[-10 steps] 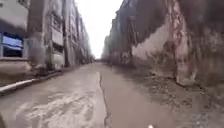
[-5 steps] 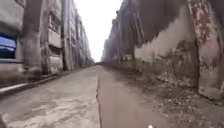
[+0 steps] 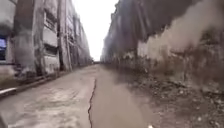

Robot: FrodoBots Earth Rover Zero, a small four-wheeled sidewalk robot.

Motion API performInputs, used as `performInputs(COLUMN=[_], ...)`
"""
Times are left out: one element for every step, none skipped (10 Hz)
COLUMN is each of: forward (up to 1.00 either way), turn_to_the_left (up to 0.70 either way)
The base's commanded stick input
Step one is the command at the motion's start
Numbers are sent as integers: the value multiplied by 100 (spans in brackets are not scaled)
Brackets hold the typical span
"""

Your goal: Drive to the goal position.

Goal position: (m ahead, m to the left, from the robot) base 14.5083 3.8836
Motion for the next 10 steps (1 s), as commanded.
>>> performInputs(forward=[100, 100, 100, 100, 100, 100, 100, 100, 100, 100], turn_to_the_left=[0, 0, 2, 20, 16, 0, 0, 0, 0, 0])
